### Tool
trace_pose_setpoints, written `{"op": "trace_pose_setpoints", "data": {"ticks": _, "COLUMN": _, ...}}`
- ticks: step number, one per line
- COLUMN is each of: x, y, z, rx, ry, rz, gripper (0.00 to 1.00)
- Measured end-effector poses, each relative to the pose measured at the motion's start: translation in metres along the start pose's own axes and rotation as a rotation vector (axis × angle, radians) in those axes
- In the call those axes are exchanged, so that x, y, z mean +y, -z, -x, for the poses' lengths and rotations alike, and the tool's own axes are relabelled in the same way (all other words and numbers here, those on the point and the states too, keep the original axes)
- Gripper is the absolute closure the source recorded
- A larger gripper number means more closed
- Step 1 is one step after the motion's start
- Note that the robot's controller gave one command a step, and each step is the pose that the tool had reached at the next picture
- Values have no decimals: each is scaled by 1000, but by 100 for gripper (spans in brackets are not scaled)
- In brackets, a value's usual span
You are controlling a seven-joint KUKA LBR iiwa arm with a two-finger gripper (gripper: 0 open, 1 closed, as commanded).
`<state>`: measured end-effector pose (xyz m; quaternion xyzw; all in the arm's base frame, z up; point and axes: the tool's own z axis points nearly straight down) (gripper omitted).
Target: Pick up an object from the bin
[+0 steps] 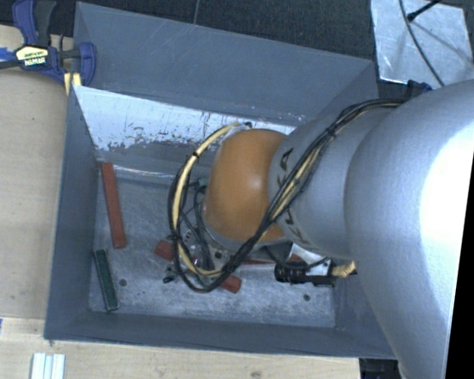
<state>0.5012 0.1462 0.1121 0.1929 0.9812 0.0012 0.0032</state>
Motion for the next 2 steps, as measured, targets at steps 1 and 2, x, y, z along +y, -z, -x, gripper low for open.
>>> {"op": "trace_pose_setpoints", "data": {"ticks": 1, "x": 1, "y": 41, "z": 2, "rx": 0, "ry": 1, "rz": 1, "gripper": 100}}
{"op": "trace_pose_setpoints", "data": {"ticks": 2, "x": 1, "y": 69, "z": 4, "rx": 1, "ry": 3, "rz": 0, "gripper": 100}}
